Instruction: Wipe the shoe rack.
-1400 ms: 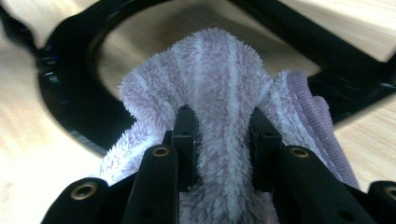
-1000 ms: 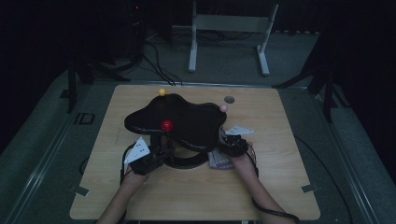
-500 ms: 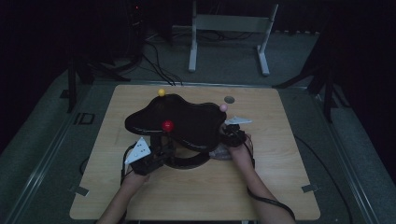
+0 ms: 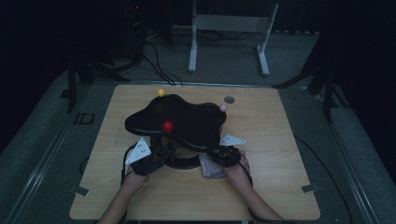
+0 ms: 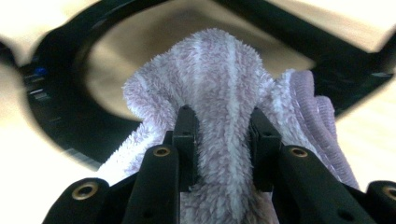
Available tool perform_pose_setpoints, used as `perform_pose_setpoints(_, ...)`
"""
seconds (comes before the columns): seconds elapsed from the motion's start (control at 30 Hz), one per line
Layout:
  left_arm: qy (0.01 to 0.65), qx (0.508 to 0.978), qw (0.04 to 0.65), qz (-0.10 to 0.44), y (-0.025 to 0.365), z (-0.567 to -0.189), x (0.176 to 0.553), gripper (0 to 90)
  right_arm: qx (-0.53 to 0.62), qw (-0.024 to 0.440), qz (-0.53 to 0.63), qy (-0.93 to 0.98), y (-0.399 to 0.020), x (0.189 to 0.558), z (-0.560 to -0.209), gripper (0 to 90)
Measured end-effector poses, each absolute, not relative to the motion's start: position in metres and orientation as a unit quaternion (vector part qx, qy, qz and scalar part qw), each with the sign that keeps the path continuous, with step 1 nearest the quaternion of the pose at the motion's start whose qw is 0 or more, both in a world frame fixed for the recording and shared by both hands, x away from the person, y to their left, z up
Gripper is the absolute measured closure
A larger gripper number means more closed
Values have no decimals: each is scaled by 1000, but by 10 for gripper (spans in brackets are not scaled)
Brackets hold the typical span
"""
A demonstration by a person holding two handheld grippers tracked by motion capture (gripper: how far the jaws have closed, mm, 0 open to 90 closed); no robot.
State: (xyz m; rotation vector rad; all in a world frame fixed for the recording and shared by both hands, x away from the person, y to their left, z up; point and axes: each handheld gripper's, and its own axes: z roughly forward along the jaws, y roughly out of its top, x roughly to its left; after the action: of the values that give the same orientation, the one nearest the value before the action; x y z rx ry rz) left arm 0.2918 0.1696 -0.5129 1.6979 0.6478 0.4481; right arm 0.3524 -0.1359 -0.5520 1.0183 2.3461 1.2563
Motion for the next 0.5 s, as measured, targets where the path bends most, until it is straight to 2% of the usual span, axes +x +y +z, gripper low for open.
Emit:
perform_pose_setpoints(0.2,278,730,594,193,170,-513,292,757,321,120,442,829,-117,331,-552,700)
perform_pose_setpoints(0.5,278,731,593,192,170,-513,292,756,313,96,454,829,-103,324,-551,704)
